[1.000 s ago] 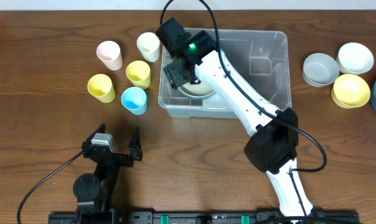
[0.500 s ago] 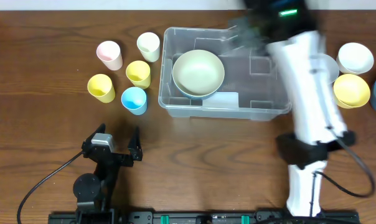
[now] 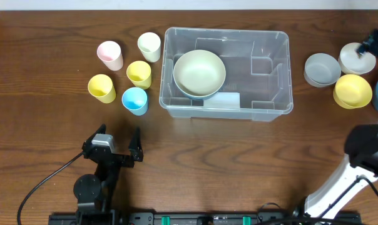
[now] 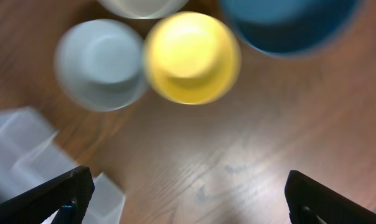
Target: Pack container
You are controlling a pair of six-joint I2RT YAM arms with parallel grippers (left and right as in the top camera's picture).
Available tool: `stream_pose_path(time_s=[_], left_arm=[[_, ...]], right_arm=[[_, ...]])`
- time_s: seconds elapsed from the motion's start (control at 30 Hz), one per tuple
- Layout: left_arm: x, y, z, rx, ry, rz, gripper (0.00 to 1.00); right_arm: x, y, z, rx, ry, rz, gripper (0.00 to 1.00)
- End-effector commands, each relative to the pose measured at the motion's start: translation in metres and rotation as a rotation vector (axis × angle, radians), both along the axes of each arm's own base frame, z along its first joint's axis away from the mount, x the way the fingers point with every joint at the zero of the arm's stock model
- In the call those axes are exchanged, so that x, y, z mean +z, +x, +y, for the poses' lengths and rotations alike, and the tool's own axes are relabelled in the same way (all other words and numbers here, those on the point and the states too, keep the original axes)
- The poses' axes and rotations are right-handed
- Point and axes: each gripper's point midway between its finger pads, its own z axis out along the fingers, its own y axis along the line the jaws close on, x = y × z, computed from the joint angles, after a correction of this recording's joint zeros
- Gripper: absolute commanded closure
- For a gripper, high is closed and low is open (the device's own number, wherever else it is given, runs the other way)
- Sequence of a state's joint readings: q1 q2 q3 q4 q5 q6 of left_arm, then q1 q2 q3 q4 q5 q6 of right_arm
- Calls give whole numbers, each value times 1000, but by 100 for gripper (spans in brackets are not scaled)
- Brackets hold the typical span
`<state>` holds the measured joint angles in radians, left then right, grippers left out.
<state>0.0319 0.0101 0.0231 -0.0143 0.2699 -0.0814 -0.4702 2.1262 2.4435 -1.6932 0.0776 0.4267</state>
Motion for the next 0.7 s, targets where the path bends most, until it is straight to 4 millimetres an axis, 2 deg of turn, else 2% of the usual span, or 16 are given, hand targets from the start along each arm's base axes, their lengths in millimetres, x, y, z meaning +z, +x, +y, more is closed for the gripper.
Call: stream_pose_path(time_s=[0.0, 0.1, 0.33, 0.47, 0.67], left_arm=[[-16, 0, 0, -2, -7, 46, 2], [-16, 0, 0, -1, -7, 46, 2], [-16, 0, 0, -1, -7, 46, 2], [-16, 0, 0, -1, -7, 46, 2], [-16, 0, 0, -1, -7, 46, 2]], right_arm=[[-11, -26, -30, -282, 54, 6, 1], [-25, -46, -61, -427, 61, 16, 1], [-63, -81, -115, -629, 72, 11, 1], [-90, -90, -137, -699, 65, -9, 1], [-131, -87, -149, -727, 53, -37, 1]])
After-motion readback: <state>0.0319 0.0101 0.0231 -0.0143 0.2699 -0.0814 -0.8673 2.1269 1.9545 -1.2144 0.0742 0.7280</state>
